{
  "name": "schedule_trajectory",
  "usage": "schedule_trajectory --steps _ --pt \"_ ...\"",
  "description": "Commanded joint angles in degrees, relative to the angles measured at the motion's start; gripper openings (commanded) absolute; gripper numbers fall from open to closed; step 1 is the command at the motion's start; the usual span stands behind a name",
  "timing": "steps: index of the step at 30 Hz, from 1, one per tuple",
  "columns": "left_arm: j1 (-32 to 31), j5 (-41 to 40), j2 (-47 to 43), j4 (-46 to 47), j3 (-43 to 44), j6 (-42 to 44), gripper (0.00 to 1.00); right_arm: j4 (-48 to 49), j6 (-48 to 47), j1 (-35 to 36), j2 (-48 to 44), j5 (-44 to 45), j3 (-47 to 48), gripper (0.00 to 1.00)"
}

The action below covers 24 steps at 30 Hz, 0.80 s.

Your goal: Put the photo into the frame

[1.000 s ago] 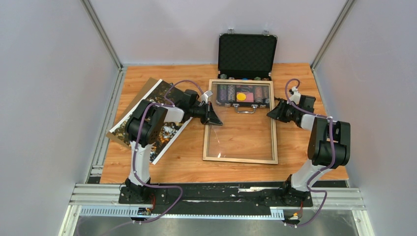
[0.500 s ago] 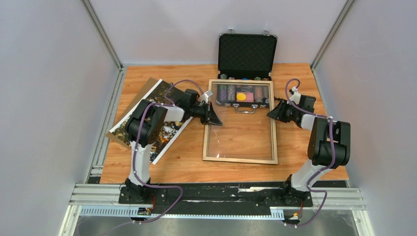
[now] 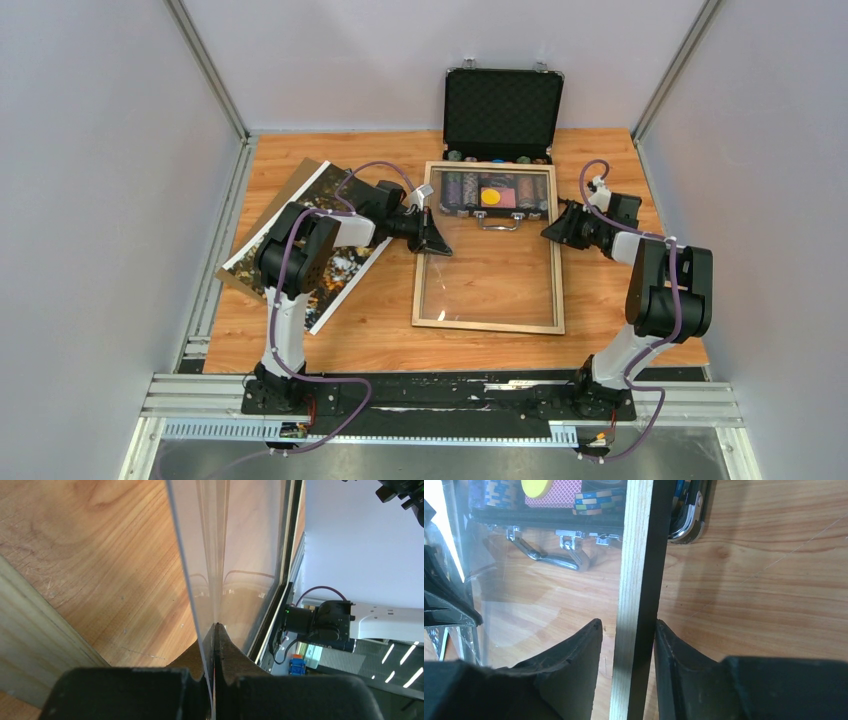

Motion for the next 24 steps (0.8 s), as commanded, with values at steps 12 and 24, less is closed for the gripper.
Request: schedule_trajectory --steps 12,24 --pt "-0.7 -1.6 -1.0 -1.2 1.6 2.8 0.00 0.1 -1.5 -0.1 -2.5 1.4 2.0 0.56" --pt "-0.7 -2.3 -0.9 -2.2 1.9 3.1 0.00 -1.1 -1.9 -0.4 -10.1 3.7 3.3 0.67"
